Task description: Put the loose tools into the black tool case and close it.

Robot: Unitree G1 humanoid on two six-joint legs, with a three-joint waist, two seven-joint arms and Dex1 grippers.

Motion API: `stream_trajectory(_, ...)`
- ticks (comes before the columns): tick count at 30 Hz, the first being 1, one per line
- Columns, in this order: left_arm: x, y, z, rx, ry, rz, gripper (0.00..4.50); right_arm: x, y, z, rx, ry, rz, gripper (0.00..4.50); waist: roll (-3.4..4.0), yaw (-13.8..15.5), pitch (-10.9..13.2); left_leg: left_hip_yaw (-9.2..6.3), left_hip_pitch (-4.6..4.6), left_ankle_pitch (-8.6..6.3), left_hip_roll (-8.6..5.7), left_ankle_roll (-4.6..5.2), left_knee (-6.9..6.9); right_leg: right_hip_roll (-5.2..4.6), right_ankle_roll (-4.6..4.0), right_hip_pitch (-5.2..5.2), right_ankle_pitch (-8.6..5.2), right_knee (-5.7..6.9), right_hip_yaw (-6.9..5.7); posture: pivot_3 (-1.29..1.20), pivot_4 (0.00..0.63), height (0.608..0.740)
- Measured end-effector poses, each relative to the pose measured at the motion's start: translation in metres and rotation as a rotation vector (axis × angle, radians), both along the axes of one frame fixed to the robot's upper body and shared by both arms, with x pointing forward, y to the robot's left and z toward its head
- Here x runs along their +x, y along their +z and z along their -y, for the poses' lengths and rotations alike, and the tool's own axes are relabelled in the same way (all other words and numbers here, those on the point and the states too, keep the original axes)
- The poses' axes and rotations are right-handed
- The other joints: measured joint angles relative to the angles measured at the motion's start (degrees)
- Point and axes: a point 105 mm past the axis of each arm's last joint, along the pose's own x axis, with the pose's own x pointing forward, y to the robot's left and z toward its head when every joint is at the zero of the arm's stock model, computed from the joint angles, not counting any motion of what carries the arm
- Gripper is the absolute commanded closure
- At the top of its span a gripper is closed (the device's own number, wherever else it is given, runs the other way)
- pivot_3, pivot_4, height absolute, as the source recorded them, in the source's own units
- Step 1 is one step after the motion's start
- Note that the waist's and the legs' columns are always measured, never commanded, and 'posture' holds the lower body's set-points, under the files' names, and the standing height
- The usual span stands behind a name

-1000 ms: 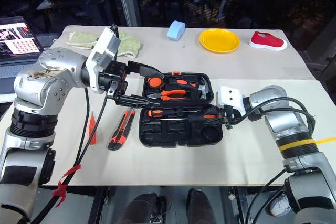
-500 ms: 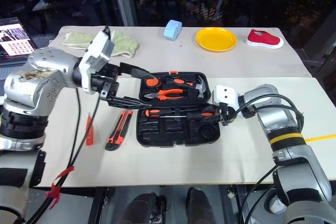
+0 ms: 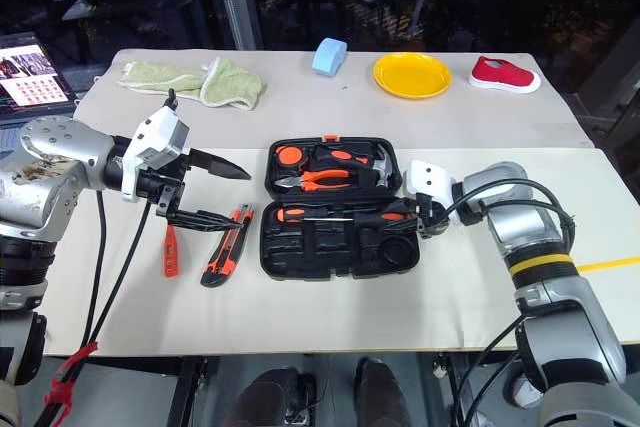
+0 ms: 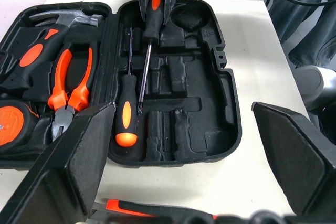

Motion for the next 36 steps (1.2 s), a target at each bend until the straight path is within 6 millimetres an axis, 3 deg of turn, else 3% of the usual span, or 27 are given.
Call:
stream_trajectory(2,0.000,0.000,0.001,-0.003,-0.001,0.001,0.00,0.000,0.001,0.000,0.003,-0.003,0.004,0.13,0.00,-0.03,0.00,0.00,0.00,0.00,0.00,0.00,0.00,0.00,0.00,0.00,0.00,0.00,0.00,0.00,0.150,0.732)
stream_trajectory(5,0.000,0.000,0.001,-0.004,0.000,0.002,0.00,0.002,0.009,0.002,0.043,-0.029,0.008,0.13,0.00,-0.01,0.00,0.00,-0.02,0.00,0.00,0.00,0.00,-0.01,0.00,-0.03,0.00,0.01,0.01,0.00,0.150,0.732)
stream_trajectory(9,0.001,0.000,0.002,-0.006,0.002,0.003,0.00,0.007,0.027,0.001,0.140,-0.092,0.021,1.34,0.00,-0.03,0.00,-0.01,0.00,0.00,0.00,0.00,0.00,-0.01,0.00,0.00,0.00,0.00,0.02,0.00,0.150,0.732)
stream_trajectory(18,0.003,0.002,0.005,-0.010,-0.005,0.016,0.00,0.010,0.015,-0.026,0.192,-0.087,-0.014,4.43,0.00,0.00,0.00,0.00,-0.02,0.03,0.00,0.06,0.00,0.00,-0.02,-0.04,0.01,0.05,0.01,0.00,0.150,0.732)
stream_trajectory(25,0.003,0.001,0.006,-0.012,-0.004,0.015,0.00,0.006,-0.001,-0.033,0.152,-0.074,-0.050,4.48,0.00,-0.07,0.00,0.00,-0.02,0.03,0.00,0.06,0.00,0.02,-0.02,-0.05,0.01,0.07,0.00,0.00,0.150,0.732)
stream_trajectory(36,0.004,0.001,0.006,-0.012,-0.003,0.015,0.00,0.008,-0.005,-0.041,0.154,-0.085,-0.039,4.48,0.00,-0.32,0.00,0.00,0.05,0.03,0.00,0.04,0.00,0.05,-0.02,-0.03,0.01,0.12,-0.01,0.00,0.150,0.732)
